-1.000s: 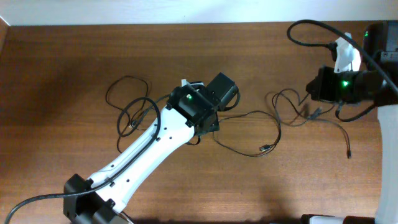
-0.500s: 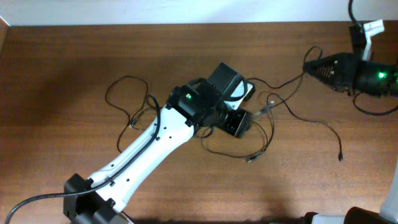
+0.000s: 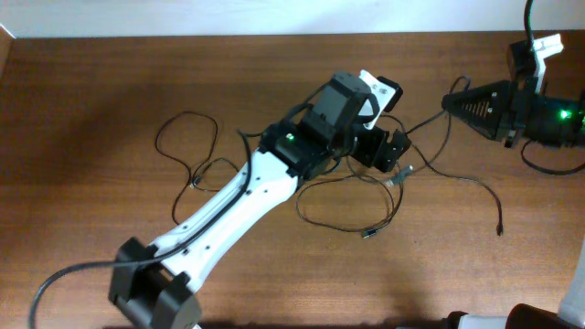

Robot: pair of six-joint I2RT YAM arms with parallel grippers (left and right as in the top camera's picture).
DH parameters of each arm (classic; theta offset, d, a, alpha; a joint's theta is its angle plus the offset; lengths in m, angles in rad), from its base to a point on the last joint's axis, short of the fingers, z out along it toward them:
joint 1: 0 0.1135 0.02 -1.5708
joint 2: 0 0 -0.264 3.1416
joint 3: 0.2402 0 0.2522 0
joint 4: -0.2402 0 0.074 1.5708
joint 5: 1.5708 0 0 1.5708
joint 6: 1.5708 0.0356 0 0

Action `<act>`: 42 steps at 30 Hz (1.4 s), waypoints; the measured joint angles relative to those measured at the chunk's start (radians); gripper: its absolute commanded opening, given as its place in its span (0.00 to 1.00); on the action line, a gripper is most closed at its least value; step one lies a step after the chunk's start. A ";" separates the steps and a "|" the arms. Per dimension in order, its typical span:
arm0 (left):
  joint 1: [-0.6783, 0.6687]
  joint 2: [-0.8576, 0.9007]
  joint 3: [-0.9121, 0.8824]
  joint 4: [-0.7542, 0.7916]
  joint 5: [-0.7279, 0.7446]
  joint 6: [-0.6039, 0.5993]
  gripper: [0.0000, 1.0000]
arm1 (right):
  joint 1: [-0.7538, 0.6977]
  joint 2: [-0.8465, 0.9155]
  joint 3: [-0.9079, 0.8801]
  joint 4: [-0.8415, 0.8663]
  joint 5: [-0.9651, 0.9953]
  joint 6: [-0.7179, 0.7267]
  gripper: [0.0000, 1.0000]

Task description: Untangle cables

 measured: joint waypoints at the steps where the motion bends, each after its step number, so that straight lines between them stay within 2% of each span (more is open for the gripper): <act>1: -0.003 0.026 0.000 0.031 0.000 0.000 0.78 | 0.000 0.000 0.000 0.000 0.000 0.000 0.04; 2: -0.006 0.047 0.000 0.058 0.000 0.001 0.74 | 0.000 0.000 0.000 0.000 0.000 0.000 0.04; 4: -0.008 0.062 -0.001 0.117 0.000 0.001 0.77 | 0.000 0.000 0.000 0.000 0.000 0.000 0.04; 6: -0.009 0.063 -0.001 0.157 0.000 0.002 0.76 | 0.000 0.000 0.000 0.000 0.000 0.000 0.04; 7: -0.009 0.063 -0.001 0.174 0.000 0.003 0.66 | 0.000 0.000 0.000 0.000 0.000 0.000 0.04; 9: -0.009 0.063 -0.001 0.197 -0.002 0.000 0.64 | 0.000 0.000 0.000 0.000 0.000 0.000 0.04; 11: -0.005 0.063 -0.001 0.211 -0.012 -0.051 0.76 | 0.000 0.000 0.000 -0.016 0.003 -0.002 0.04; 14: 0.043 0.063 -0.001 0.242 0.008 -0.231 0.73 | 0.000 0.000 0.000 -0.064 0.018 -0.046 0.04; 16: 0.090 0.063 -0.001 0.291 0.089 -0.321 0.72 | 0.000 0.000 0.000 -0.079 0.038 -0.065 0.04; 19: 0.150 0.065 -0.002 0.410 0.291 -0.476 0.70 | 0.000 0.000 0.001 -0.091 0.097 -0.075 0.04; 23: 0.184 0.068 -0.002 0.613 0.549 -0.571 0.61 | 0.000 0.000 0.001 -0.085 0.173 -0.075 0.04; 26: 0.182 0.069 -0.002 0.697 0.753 -0.642 0.64 | 0.000 0.000 0.001 -0.022 0.253 -0.076 0.04; 28: 0.183 0.067 0.005 0.554 0.814 -0.614 0.68 | 0.000 0.000 0.001 -0.011 0.276 -0.074 0.04; 30: 0.183 0.068 0.007 0.263 0.795 -0.499 0.72 | 0.000 0.002 0.001 -0.015 0.233 -0.074 0.04; 32: 0.183 0.069 0.005 0.007 0.650 -0.392 0.90 | 0.000 0.002 0.001 -0.006 0.164 -0.074 0.04; 33: 0.179 0.070 0.000 -0.090 0.548 -0.335 0.94 | 0.000 0.002 0.001 0.019 0.134 -0.074 0.04; 35: 0.171 0.069 0.000 -0.195 0.422 -0.272 0.99 | 0.000 0.002 0.001 0.096 0.113 -0.044 0.04; 37: 0.162 0.070 0.000 -0.264 0.311 -0.204 0.99 | 0.001 0.002 -0.001 0.225 0.101 0.043 0.04; 40: 0.156 0.069 0.000 -0.338 0.243 -0.126 0.99 | 0.000 0.002 -0.001 0.418 0.089 0.220 0.04; 42: 0.156 0.069 0.000 -0.378 0.228 -0.075 0.99 | 0.000 0.002 -0.001 0.453 0.087 0.280 0.04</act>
